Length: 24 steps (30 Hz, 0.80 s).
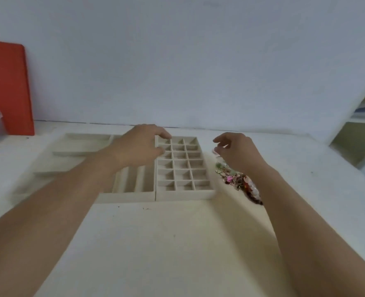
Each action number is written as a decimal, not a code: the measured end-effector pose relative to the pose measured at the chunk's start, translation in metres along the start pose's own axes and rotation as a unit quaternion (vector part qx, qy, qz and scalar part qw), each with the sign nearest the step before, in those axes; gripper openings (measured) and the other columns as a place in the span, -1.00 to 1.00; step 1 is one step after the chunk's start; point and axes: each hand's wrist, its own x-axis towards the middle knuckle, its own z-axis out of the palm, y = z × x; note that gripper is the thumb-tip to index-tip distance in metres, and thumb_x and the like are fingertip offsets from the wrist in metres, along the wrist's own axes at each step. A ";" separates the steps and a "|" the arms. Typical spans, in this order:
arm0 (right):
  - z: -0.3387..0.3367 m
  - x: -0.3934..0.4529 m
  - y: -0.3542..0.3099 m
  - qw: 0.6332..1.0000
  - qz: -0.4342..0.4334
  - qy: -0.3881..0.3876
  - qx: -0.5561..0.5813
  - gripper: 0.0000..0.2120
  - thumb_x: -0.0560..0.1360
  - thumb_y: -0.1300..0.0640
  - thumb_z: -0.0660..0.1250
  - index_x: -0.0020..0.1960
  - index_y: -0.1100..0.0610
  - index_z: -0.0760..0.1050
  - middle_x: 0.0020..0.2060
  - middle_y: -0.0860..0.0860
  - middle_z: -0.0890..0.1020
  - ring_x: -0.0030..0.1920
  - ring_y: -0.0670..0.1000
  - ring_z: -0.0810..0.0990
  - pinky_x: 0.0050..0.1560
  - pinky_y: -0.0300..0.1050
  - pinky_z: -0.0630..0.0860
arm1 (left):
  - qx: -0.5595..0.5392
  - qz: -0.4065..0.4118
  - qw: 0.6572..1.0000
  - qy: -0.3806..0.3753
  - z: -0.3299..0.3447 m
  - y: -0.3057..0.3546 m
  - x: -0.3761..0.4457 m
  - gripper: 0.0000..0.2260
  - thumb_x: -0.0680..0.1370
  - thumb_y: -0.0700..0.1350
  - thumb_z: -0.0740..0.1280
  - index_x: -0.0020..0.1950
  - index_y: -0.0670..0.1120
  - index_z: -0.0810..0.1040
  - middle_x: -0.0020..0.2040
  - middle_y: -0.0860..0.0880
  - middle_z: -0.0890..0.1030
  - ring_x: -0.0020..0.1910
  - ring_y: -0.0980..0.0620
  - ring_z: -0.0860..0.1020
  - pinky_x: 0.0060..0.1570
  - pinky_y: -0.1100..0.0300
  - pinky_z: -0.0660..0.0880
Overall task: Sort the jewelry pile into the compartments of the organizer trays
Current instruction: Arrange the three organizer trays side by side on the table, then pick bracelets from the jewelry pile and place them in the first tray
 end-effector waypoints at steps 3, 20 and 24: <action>-0.027 -0.001 0.029 0.997 0.029 -0.014 -0.075 -0.98 0.54 0.06 0.41 -0.03 -0.04 0.60 -0.15 -0.12 0.67 -0.29 -0.11 0.62 -0.18 -0.14 0.55 | -0.022 0.021 0.999 -0.031 0.029 0.045 0.020 -0.70 0.57 -0.09 0.39 0.29 0.11 0.57 0.30 0.16 0.51 0.23 0.12 0.51 0.18 0.24 0.37; -0.075 -0.026 0.068 0.985 0.129 -0.075 -0.092 -0.84 0.44 0.12 0.49 -0.27 -0.08 0.63 -0.31 -0.07 0.66 -0.21 0.01 0.64 -0.22 -0.13 0.52 | -0.047 0.062 0.989 -0.124 0.151 0.134 0.065 -0.70 0.51 -0.05 0.46 0.24 0.02 0.61 0.05 0.09 0.63 0.11 0.07 0.54 0.04 0.23 0.43; -0.082 -0.033 0.059 0.993 0.095 -0.043 0.049 -0.93 0.45 0.04 0.52 -0.18 -0.01 0.67 -0.23 0.02 0.72 -0.29 -0.01 0.63 -0.26 -0.12 0.50 | -0.098 0.050 0.989 -0.103 0.139 0.132 0.068 -0.83 0.57 0.09 0.39 -0.06 0.01 0.66 -0.16 0.13 0.62 -0.15 0.11 0.56 -0.18 0.22 0.42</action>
